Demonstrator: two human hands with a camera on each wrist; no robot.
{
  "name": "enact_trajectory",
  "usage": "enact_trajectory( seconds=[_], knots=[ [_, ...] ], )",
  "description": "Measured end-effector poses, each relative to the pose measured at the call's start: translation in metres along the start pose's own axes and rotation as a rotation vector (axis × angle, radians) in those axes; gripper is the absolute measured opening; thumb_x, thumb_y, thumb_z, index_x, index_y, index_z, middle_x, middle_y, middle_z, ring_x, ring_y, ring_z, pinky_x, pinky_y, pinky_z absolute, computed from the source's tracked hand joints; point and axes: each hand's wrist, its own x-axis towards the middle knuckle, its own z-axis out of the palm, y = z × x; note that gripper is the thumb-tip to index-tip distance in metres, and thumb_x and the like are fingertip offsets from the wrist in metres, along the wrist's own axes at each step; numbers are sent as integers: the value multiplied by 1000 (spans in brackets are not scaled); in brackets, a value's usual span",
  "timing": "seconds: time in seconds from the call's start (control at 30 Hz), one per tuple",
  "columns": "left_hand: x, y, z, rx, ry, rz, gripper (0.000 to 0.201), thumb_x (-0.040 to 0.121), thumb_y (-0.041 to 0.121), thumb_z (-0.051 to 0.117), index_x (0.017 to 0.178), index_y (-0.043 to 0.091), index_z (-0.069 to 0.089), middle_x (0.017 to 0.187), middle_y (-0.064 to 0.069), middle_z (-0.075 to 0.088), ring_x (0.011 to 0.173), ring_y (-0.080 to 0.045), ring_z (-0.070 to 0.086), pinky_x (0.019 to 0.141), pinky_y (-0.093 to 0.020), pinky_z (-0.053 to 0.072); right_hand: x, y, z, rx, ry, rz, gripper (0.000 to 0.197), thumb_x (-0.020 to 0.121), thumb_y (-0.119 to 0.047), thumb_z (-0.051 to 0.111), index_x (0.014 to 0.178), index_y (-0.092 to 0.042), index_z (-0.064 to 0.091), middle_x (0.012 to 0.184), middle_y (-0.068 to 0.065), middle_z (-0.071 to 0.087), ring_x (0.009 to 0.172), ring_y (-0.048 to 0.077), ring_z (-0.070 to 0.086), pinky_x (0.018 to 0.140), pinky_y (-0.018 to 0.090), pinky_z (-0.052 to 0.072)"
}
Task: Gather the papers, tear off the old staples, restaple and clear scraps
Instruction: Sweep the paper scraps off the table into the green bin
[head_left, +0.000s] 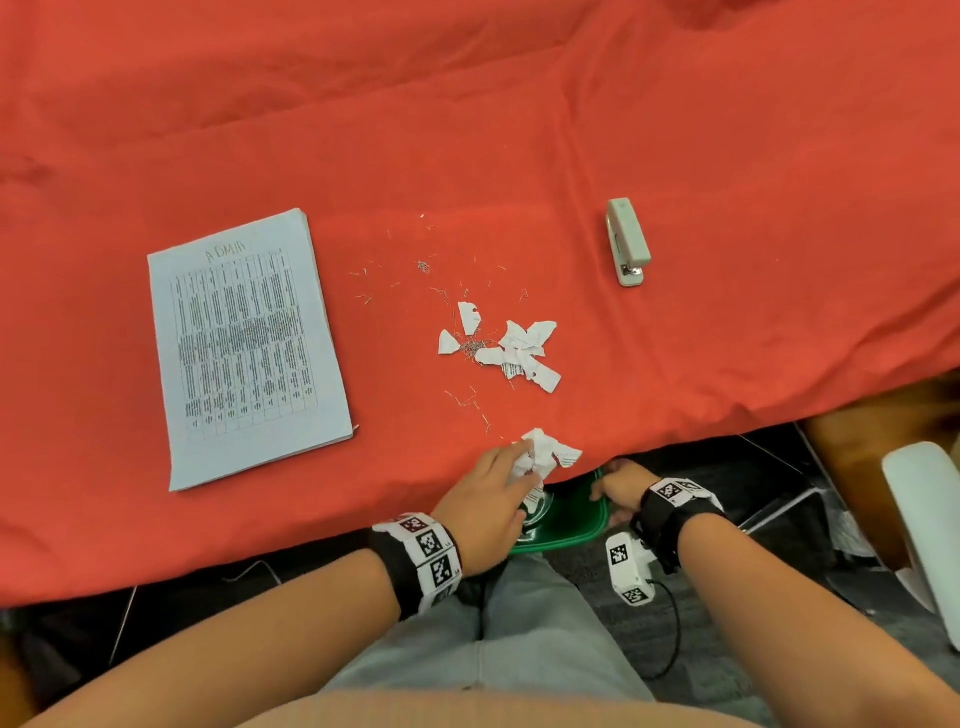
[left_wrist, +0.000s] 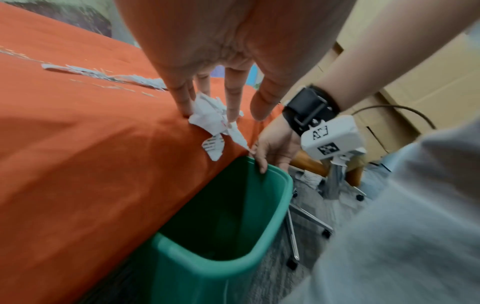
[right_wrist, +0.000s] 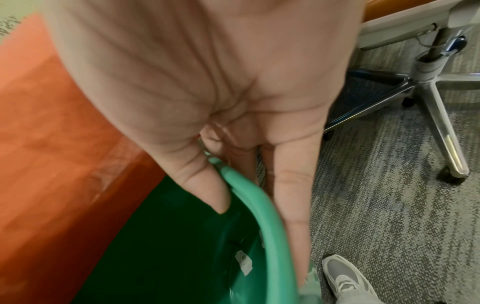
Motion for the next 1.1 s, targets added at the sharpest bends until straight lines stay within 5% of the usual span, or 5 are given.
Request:
enact_trajectory(
  seconds=[0.13,0.27,0.5,0.63,1.1],
  knots=[
    [-8,1,14,-36,-96,43,42,94,21,44,135,16,47,155,-2,25,140,-23,21,115,-40,28,6,8,2,14,-44,16,30,81,12,47,106,-3,56,100,26,66,78,45,67,63,54,58],
    [2,-3,-3,-163,-65,15,30,97,23,40,119,18,60,124,2,57,117,-17,48,99,-39,43,4,16,4,63,-58,30,33,85,16,41,107,-4,55,80,17,62,57,31,64,36,31,52],
    [36,-36,-50,-214,333,-208,34,93,17,48,126,18,55,123,-2,50,117,-18,41,102,-27,32,8,24,11,53,-64,33,36,86,14,43,116,-3,56,98,23,63,61,30,64,38,33,54],
    [34,-43,-36,-169,299,-307,51,90,21,52,139,16,43,143,-8,35,133,-24,29,113,-33,24,14,25,15,61,-64,25,38,84,12,45,116,-5,57,111,30,65,91,46,67,73,57,56],
    [3,2,16,-77,-51,129,36,95,14,43,129,10,55,132,-6,50,122,-22,44,102,-40,42,16,22,13,-3,-50,-7,33,85,8,49,112,-10,56,111,28,65,96,45,66,80,57,55]
  ],
)
